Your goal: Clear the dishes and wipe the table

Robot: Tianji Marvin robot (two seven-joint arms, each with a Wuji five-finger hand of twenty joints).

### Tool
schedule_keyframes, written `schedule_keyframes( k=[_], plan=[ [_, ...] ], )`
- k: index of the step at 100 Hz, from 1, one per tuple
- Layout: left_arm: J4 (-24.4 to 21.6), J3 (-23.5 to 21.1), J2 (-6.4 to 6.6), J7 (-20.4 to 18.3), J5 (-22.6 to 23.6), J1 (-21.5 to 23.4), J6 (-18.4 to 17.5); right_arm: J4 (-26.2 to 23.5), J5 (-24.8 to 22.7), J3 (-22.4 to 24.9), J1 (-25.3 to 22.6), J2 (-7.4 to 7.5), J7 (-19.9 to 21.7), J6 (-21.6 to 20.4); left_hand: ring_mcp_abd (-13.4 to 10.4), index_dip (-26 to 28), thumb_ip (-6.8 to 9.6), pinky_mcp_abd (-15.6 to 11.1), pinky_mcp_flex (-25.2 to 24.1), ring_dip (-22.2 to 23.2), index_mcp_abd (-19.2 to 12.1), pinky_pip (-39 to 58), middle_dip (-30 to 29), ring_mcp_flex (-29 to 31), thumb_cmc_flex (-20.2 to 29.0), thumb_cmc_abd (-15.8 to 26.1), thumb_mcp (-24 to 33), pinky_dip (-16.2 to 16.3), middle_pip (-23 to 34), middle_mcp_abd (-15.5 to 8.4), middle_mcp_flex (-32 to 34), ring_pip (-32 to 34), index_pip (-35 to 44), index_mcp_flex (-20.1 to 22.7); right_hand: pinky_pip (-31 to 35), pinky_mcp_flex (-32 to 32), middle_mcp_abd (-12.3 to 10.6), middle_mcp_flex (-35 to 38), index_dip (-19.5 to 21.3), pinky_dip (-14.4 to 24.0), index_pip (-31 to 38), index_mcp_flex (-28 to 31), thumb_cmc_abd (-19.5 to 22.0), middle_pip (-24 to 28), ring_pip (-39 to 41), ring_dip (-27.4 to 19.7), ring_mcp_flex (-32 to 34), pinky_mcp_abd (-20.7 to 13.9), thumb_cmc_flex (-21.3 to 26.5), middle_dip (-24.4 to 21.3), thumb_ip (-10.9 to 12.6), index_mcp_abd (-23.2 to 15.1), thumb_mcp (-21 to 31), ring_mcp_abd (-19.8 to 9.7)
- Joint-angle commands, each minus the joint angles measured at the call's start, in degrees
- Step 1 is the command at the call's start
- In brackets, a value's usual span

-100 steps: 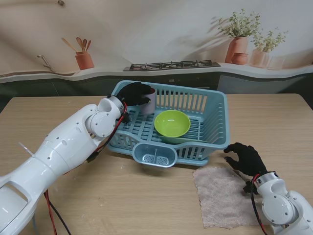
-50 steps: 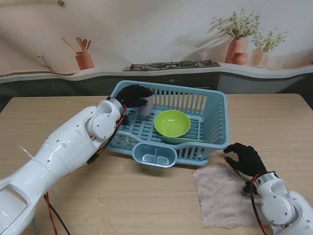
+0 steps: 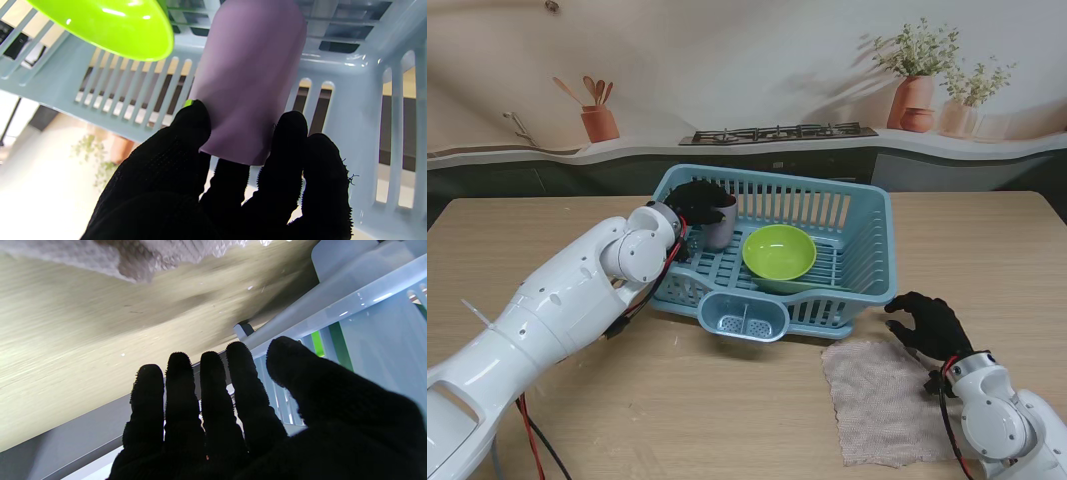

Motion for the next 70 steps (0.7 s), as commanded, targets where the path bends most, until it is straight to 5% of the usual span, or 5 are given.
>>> schedule_keyframes(
  k=[1, 70],
  plan=[
    [-0.14, 0.39, -0.11, -0.97, -0.17, -0.3, -0.07, 0.02, -0.23, 0.0, -0.18, -0.11, 0.58, -0.27, 2.26, -0.16, 2.86, 1.45, -1.39, -0.62, -2.77, -1.83, -1.12, -1.85, 4.47, 3.12, 0.14, -1.14, -0.22, 1.62, -0.49, -0.21, 0.3, 1.76, -0.56, -0.58, -0.3, 0.17, 0.24, 0.56, -0.33, 1.36, -1.28, -0.82, -0.67, -0.37, -1.4, -0.5, -1.11, -0.64, 2.21, 0.05, 1.05, -0.74],
    [-0.94, 0.05, 0.32, -3.43, -1.2, 0.04, 2.63, 0.23, -0.44, -0.03, 0.0, -0.08, 0.54, -0.19, 2.16, 0.79, 3.19, -2.97, -9.49, -1.58, -3.54, -4.04, -4.59, -11.66, -0.76, 3.97, -4.48, -4.18, -1.01, 0.96, -9.65, -3.38, -5.03, -0.36, -0.59, -0.62, -0.16, 0.14, 0.23, 0.62, -0.33, 1.31, -1.35, -0.79, -0.64, -0.36, -1.4, -0.58, -1.07, -0.63, 2.19, 0.15, 1.12, -0.8]
  ],
)
